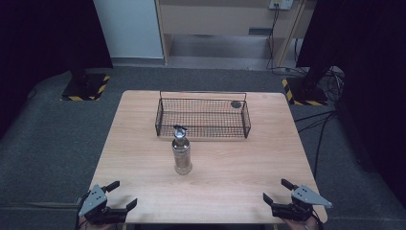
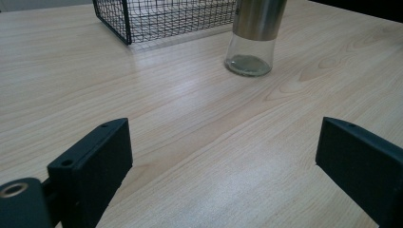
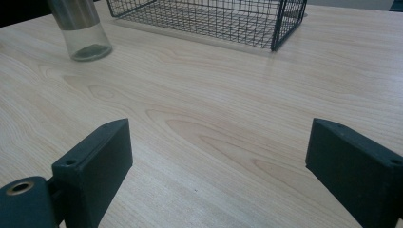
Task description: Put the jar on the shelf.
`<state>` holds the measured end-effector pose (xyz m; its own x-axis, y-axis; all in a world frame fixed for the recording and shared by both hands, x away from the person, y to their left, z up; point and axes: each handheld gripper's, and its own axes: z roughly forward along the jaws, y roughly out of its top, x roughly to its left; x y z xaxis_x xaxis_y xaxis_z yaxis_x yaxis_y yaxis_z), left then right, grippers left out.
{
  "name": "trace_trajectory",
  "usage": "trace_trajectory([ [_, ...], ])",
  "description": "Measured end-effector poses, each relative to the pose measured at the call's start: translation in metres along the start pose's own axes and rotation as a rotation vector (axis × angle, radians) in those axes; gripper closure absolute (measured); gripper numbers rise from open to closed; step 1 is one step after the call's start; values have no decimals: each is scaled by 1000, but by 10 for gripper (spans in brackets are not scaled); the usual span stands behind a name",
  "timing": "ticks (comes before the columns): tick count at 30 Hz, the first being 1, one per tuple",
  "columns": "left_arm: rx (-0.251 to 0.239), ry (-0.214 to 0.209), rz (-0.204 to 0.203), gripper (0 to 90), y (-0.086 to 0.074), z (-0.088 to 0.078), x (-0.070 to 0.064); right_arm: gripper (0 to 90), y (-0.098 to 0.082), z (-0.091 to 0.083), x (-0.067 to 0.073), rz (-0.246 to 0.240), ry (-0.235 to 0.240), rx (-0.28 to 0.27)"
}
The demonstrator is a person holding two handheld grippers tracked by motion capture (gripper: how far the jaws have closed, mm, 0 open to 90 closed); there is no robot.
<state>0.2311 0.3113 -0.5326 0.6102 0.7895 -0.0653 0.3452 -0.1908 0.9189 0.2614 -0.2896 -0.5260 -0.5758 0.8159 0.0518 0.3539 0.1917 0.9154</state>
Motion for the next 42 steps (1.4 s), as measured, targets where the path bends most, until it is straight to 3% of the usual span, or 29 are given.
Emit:
trace_trajectory([
  [12,-15,19,-15,37,3,-2,1,84,0,1,0,2,7,-1],
  [25,-22,19,-2,40,14,-2,-1,85,0,1,0,-1,7,2],
  [42,-49,-23,10,40,39,3,1,85,0,1,1,-5,9,3],
])
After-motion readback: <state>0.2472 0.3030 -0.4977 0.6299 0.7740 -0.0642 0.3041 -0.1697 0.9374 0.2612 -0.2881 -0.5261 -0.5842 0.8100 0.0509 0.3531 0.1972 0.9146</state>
